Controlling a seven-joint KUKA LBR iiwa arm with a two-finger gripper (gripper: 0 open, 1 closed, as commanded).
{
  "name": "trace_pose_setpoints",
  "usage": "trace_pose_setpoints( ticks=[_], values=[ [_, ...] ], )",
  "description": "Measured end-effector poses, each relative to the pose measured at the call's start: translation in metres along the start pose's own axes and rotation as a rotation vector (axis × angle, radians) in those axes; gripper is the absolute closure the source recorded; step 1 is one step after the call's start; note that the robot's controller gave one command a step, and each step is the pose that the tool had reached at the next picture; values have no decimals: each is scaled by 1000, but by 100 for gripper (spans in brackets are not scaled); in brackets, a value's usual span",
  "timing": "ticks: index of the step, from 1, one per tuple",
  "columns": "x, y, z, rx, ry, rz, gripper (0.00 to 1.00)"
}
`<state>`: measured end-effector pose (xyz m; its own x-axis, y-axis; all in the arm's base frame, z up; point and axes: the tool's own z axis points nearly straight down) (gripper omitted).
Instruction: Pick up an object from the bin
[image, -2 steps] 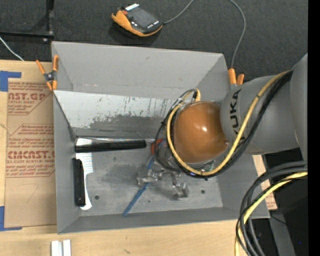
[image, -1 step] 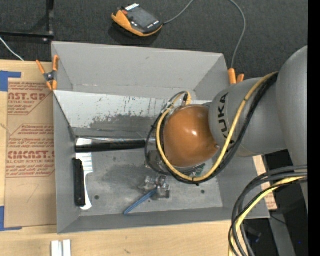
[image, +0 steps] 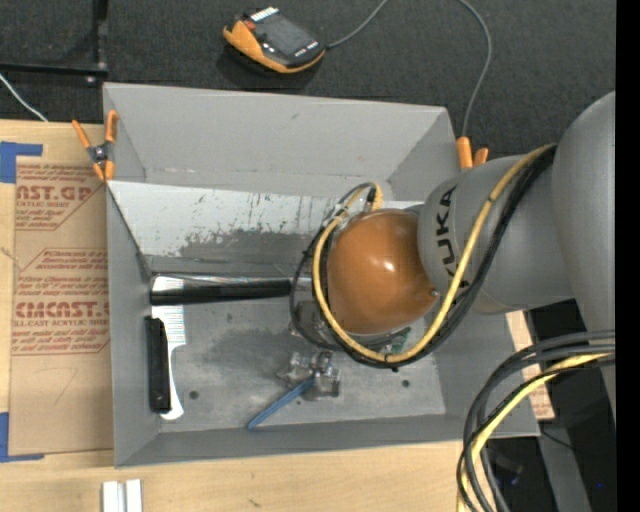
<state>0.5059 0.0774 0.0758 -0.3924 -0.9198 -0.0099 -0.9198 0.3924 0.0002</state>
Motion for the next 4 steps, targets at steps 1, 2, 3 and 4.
trace_pose_setpoints(
  ticks=[1,2,3,4],
  values=[
    [0,0,0,0,0,0,100],
    [0,0,0,0,0,0,100],
    [0,0,0,0,0,0,100],
    [0,0,0,0,0,0,100]
  ],
)
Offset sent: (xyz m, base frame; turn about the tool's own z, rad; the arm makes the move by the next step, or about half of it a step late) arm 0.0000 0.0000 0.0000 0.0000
